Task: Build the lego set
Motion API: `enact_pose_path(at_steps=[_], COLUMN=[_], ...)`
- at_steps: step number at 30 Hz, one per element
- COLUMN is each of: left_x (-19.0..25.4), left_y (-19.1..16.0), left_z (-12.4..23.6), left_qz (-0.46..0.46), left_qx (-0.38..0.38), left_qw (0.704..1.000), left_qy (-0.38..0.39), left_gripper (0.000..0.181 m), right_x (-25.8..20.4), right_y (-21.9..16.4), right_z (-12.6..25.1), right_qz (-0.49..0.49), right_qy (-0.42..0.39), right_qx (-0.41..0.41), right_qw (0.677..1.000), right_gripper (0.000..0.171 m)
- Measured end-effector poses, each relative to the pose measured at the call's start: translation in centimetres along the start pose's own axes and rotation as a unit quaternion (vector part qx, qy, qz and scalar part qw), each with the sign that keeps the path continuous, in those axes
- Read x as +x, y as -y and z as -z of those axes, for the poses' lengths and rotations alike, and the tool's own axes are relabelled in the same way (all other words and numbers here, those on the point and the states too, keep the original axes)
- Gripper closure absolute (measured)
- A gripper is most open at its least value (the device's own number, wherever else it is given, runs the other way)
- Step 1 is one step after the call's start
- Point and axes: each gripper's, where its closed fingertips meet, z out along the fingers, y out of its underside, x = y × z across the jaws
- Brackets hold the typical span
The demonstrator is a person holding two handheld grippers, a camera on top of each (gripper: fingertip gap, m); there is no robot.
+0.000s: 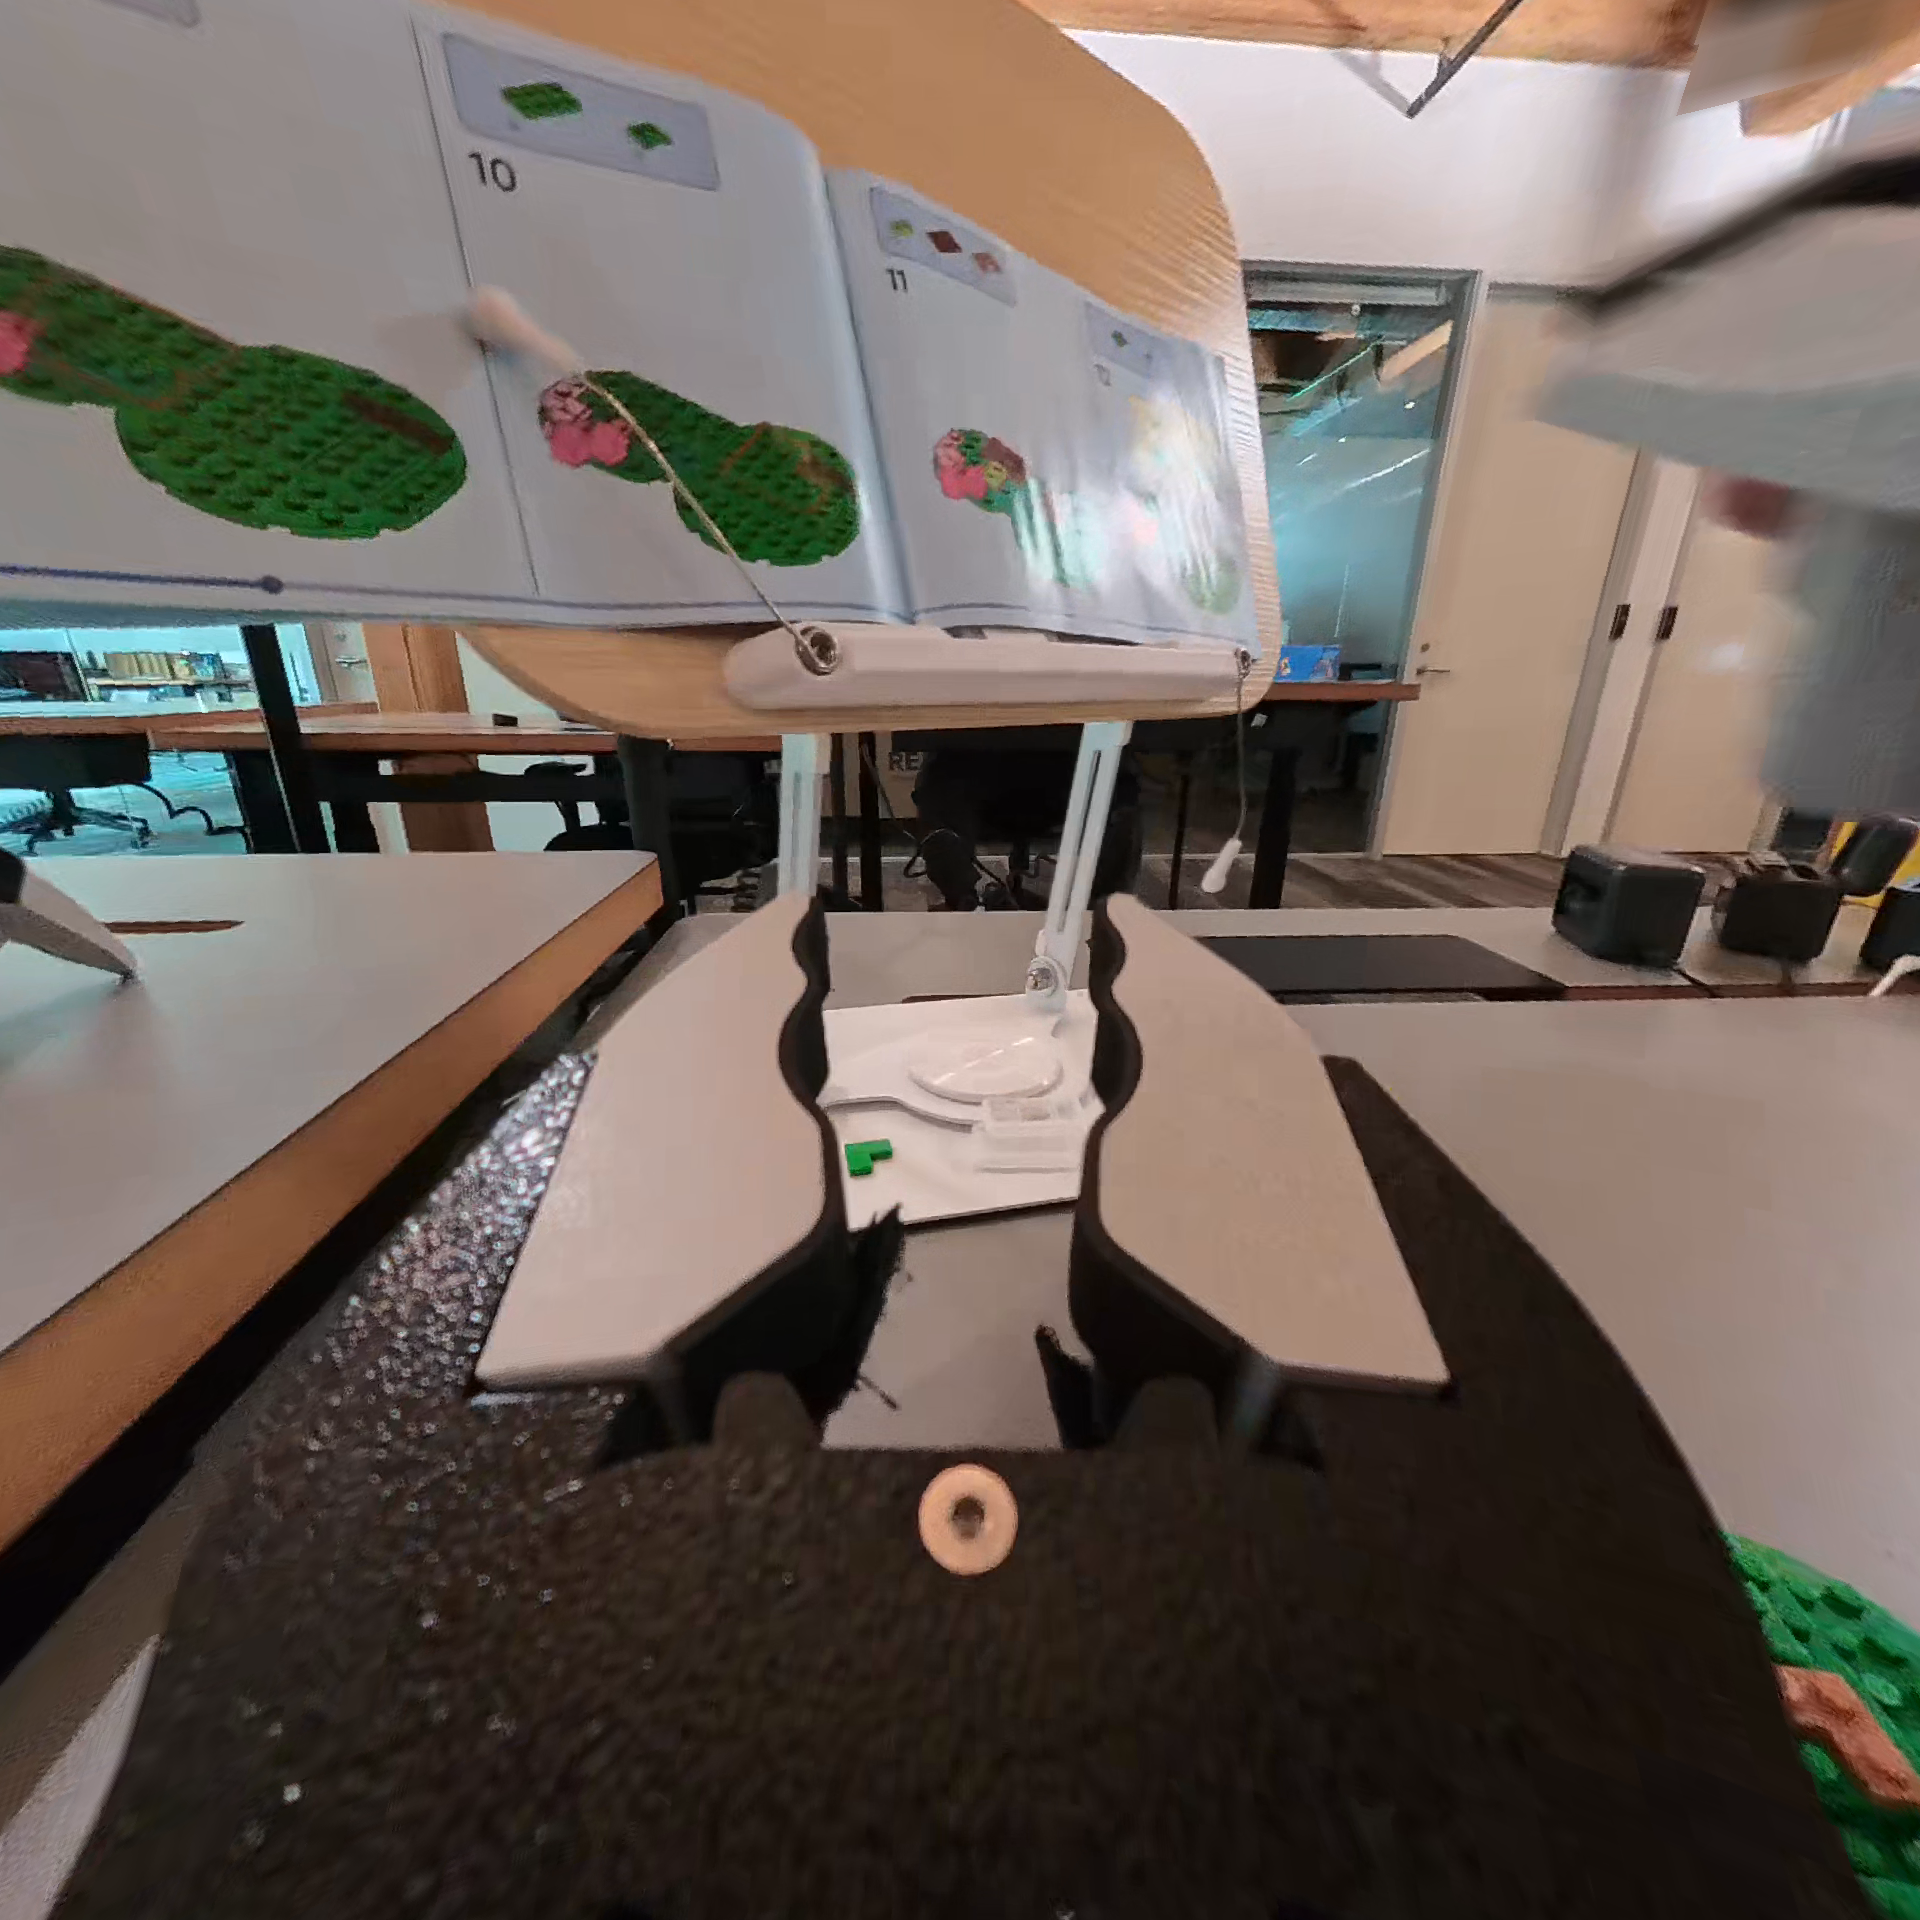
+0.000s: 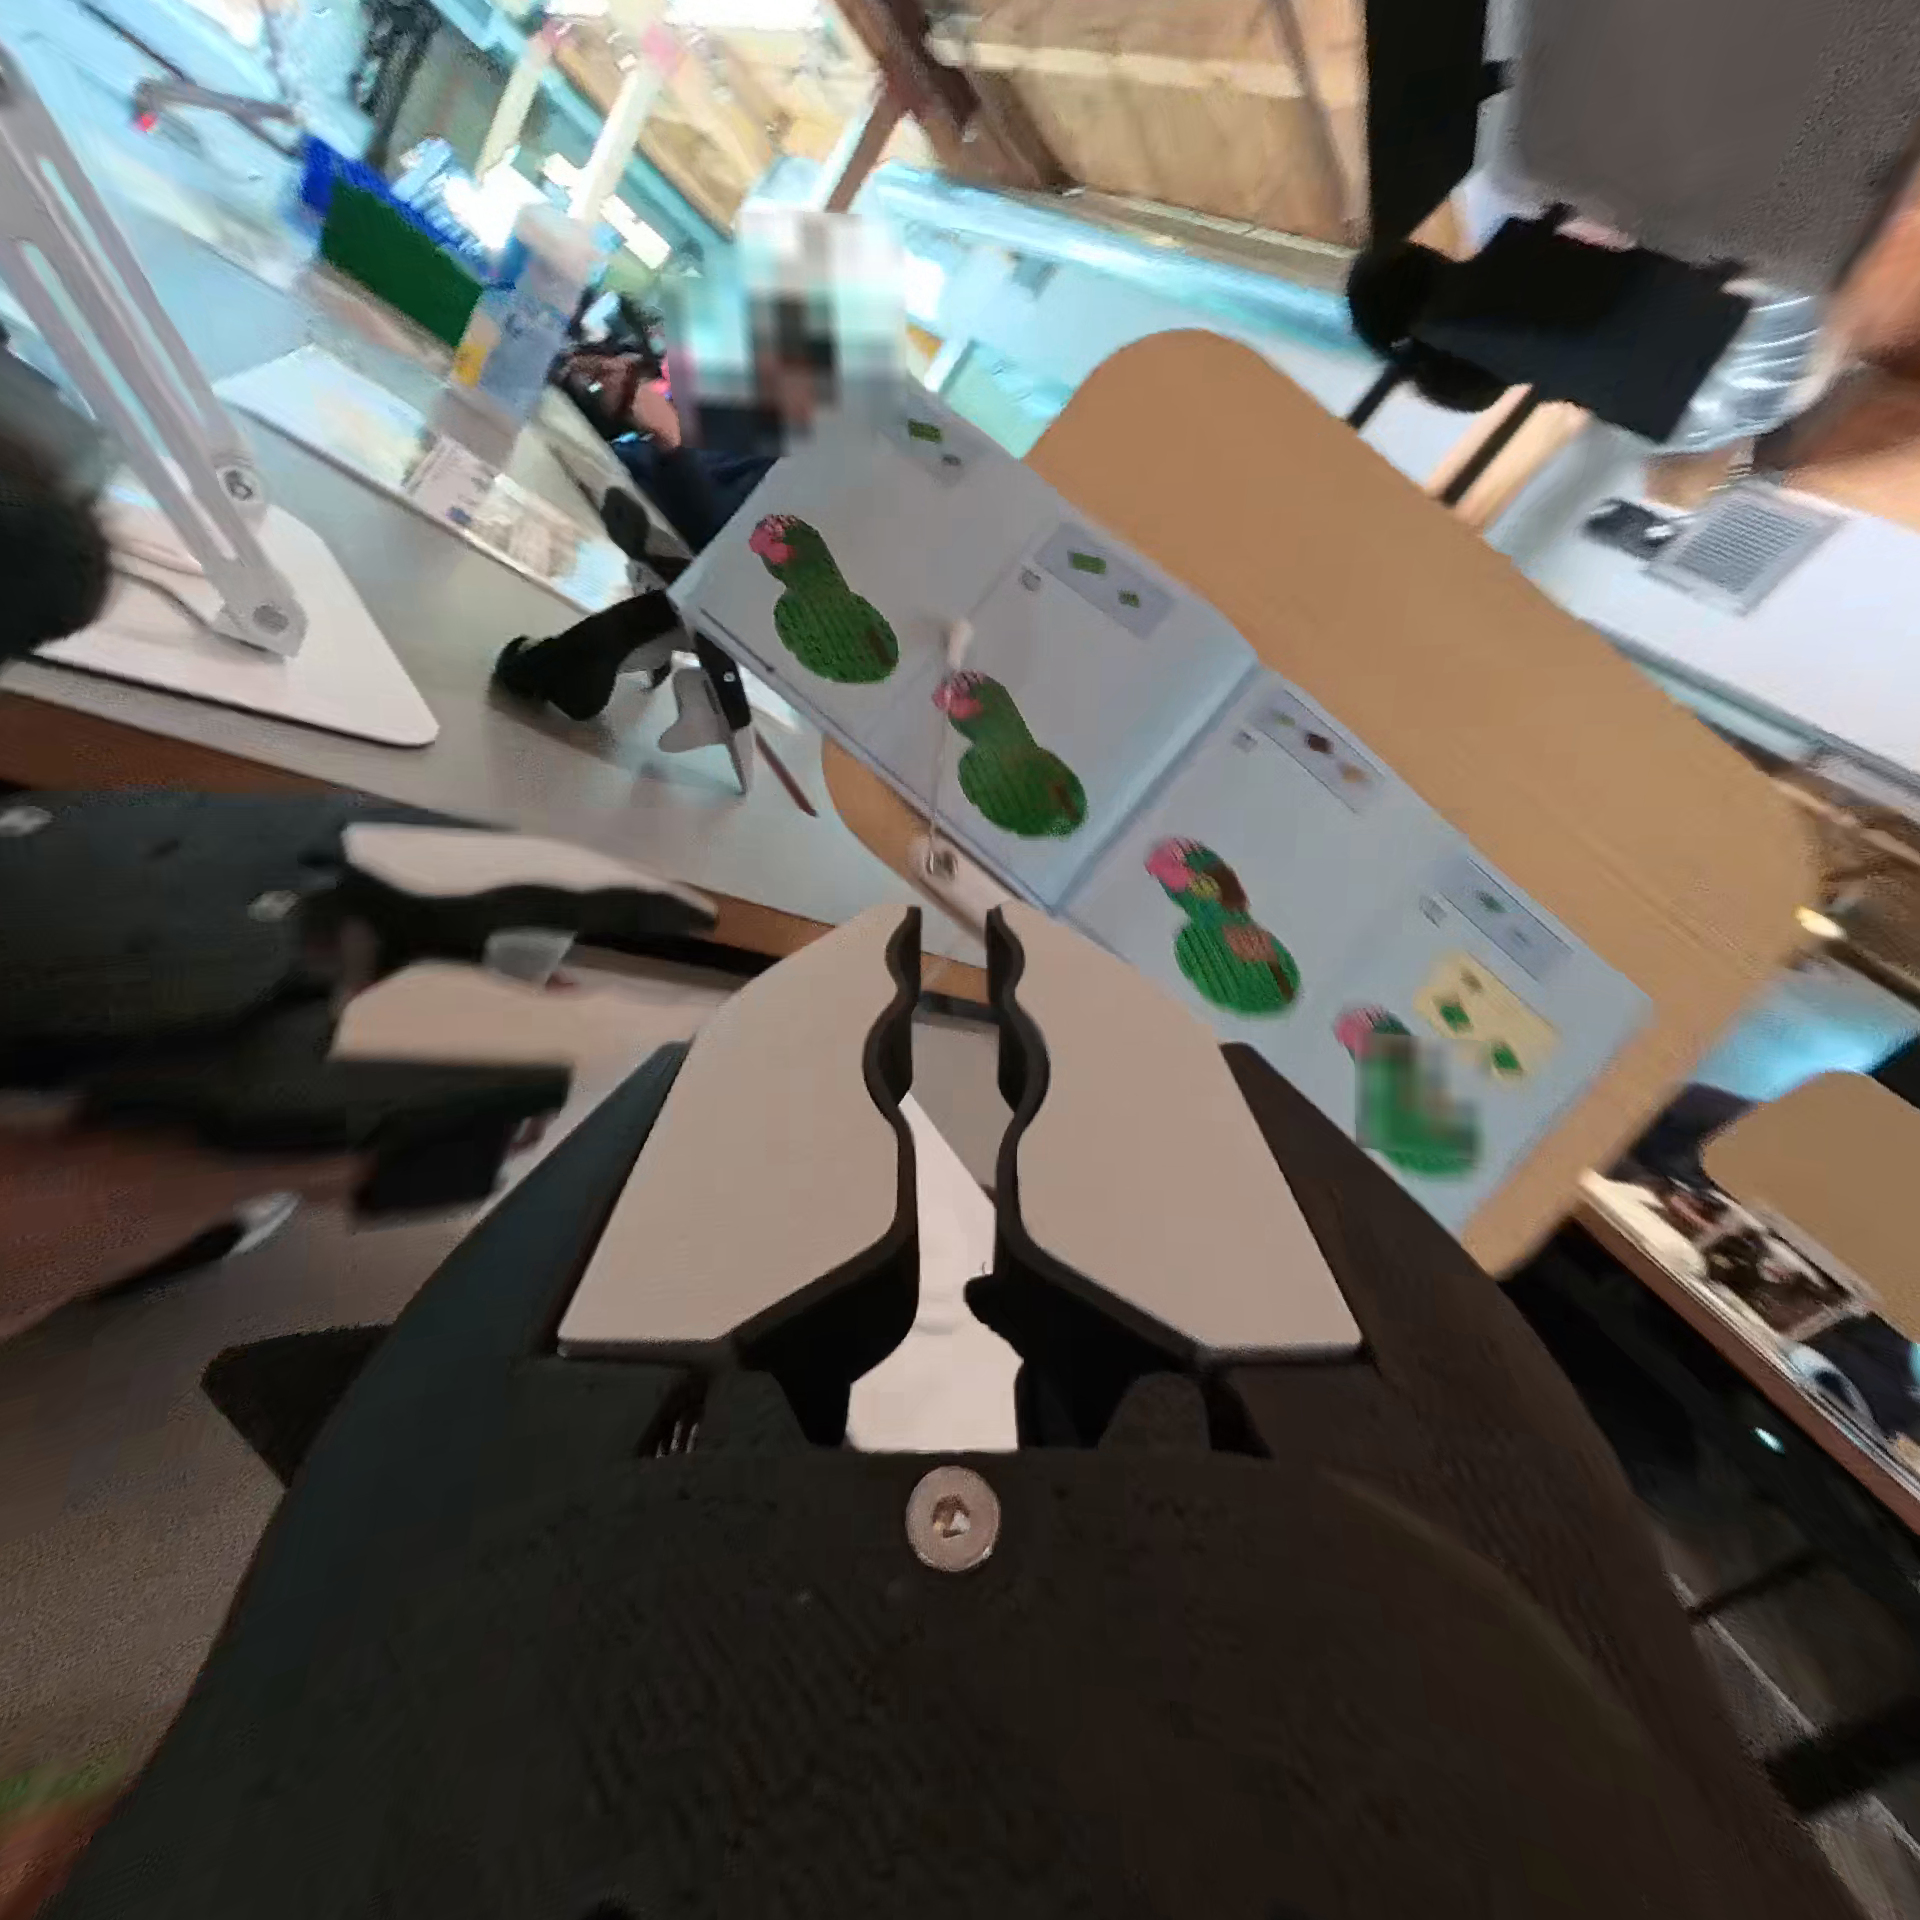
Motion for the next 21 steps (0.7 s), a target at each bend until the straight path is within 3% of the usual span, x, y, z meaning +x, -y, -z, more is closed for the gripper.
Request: enact_pose_path(at_steps=[4, 8, 11, 15, 18, 21], left_x=[0.9, 2.1, 2.6, 2.5, 2.3, 2.3], left_y=[0.0, -0.1, -0.2, -0.3, -0.3, -0.3], left_z=[0.0, 0.0, 0.0, -0.1, -0.1, -0.1], left_qz=[-0.020, -0.061, -0.077, -0.073, -0.067, -0.069], left_qx=[0.005, 0.004, 0.002, 0.001, 0.001, 0.001], left_qw=[1.000, 0.997, 0.996, 0.996, 0.997, 0.997], left_qy=[-0.020, -0.040, -0.046, -0.047, -0.041, -0.042], left_gripper=[0.142, 0.145, 0.146, 0.148, 0.159, 0.161], right_x=[0.3, 0.4, 0.6, -0.4, -0.7, -1.7], right_y=[-0.7, -0.7, -0.8, -1.6, -1.7, -1.7], right_z=[-9.1, -14.0, -15.5, -16.2, -16.4, -16.2], right_qz=[-0.021, -0.013, 0.005, 0.035, 0.069, 0.176], right_qy=[0.058, 0.066, 0.062, 0.088, 0.089, 0.116], right_qx=[-0.123, -0.162, -0.166, -0.189, -0.185, -0.160], right_qw=[0.990, 0.984, 0.984, 0.977, 0.976, 0.964], right_gripper=[0.152, 0.144, 0.157, 0.158, 0.170, 0.170])
